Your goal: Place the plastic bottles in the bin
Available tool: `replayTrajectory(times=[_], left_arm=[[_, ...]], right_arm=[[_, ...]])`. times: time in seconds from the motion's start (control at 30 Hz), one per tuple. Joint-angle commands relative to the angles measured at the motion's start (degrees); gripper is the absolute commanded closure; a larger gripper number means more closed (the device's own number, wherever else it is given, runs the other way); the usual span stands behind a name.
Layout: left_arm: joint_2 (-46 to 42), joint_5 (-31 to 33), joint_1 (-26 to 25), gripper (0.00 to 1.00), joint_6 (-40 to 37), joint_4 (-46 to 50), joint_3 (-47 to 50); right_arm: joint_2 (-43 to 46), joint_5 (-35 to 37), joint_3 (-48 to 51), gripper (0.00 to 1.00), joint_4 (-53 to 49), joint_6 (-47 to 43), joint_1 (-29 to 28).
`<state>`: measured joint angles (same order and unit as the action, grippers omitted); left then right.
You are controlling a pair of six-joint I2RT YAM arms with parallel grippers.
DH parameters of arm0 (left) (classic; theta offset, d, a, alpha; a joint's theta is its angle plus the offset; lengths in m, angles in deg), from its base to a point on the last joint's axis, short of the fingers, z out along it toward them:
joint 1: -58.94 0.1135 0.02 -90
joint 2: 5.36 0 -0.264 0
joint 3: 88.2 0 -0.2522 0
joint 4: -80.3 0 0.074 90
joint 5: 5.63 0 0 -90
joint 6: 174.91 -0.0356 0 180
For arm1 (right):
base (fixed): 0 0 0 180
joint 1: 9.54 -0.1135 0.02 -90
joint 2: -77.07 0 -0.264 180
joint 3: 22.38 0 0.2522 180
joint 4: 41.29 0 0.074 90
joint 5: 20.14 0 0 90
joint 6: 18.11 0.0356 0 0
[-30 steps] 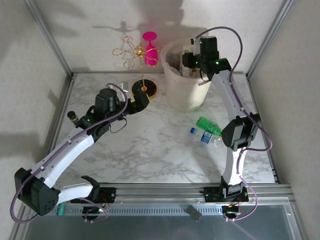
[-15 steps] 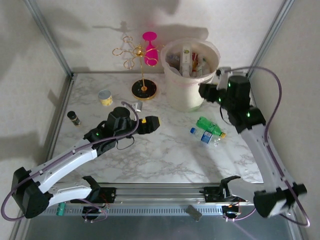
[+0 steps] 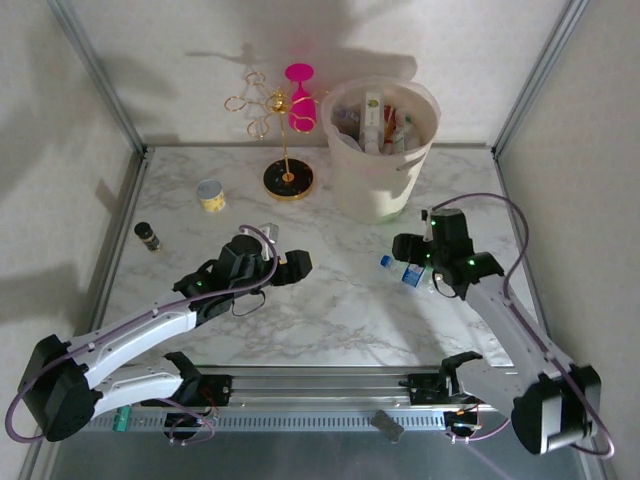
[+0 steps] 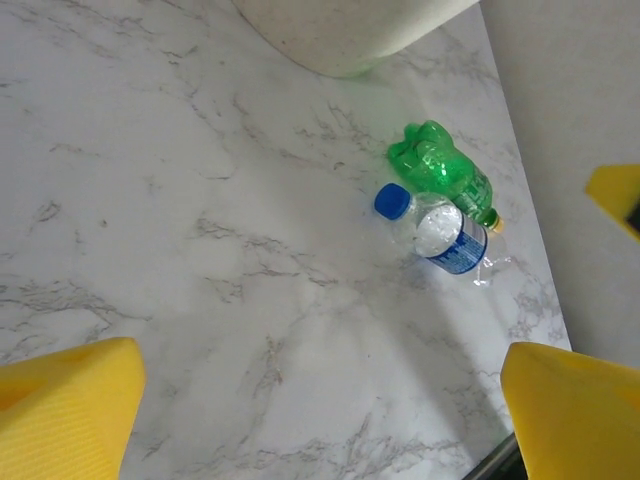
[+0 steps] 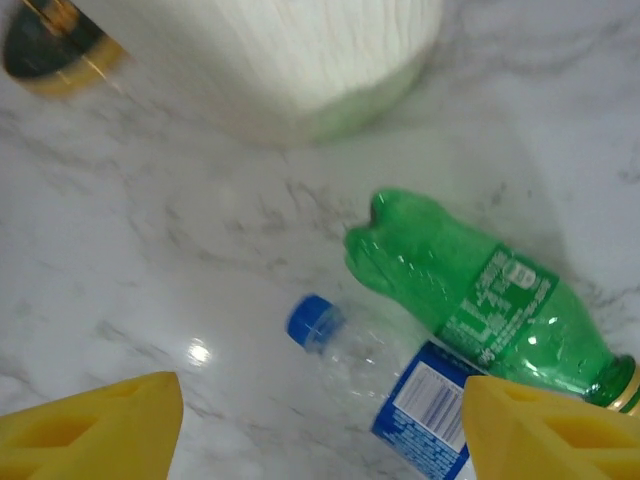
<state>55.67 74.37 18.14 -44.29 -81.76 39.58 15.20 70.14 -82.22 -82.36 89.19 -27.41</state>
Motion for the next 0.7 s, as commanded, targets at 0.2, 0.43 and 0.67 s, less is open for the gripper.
replayTrajectory(times=[0.2,0.43,0.67], left_arm=[[0.08,1.32,0.2,0.07,0.75,-2.44,2.86],[0.13,1.3,0.28,0.07,-0.11,-2.04,2.23],[0.25,1.17,0.37,0.07,-0.13,-2.13,2.23]], right_arm=[[-9.43,3.87,1.07,0.15,2.96,-1.5,-1.34],[-10.82,3.28,1.85,0.14,2.29,-0.52,-1.62],[-11.65,3.26,2.32,0.13,1.9,0.17,-1.91]])
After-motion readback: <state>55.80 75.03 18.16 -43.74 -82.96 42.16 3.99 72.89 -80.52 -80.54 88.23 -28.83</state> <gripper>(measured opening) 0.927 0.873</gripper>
